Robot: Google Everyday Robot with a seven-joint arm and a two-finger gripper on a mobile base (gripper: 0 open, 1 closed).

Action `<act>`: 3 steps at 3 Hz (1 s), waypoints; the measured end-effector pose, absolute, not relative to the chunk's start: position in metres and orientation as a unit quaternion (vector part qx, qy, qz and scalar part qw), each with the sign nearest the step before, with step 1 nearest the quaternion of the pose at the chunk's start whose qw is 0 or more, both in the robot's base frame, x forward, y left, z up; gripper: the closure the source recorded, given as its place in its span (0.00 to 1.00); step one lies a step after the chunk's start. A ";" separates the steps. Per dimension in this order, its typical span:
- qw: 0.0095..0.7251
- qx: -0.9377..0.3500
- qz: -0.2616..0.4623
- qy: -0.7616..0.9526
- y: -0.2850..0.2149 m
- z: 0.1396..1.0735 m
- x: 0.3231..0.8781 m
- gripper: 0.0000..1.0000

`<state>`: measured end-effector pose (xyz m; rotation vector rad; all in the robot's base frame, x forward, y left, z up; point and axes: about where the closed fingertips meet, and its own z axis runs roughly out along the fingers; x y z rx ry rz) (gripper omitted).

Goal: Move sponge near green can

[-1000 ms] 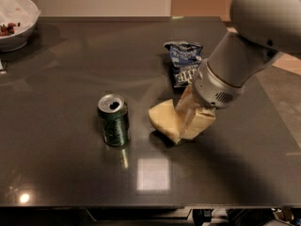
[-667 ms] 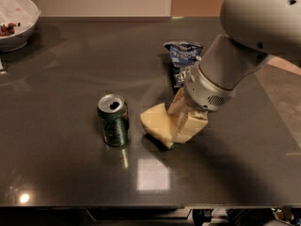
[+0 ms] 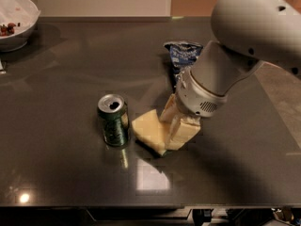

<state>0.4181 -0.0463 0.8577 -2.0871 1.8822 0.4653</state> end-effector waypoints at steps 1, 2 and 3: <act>0.143 -0.726 0.168 0.651 -0.042 0.854 0.411 0.58; 0.143 -0.727 0.167 0.651 -0.041 0.855 0.411 0.35; 0.143 -0.728 0.166 0.650 -0.040 0.855 0.411 0.12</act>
Offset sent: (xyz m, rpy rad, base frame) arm -0.0056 0.0035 -0.0029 0.0029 0.0098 0.0069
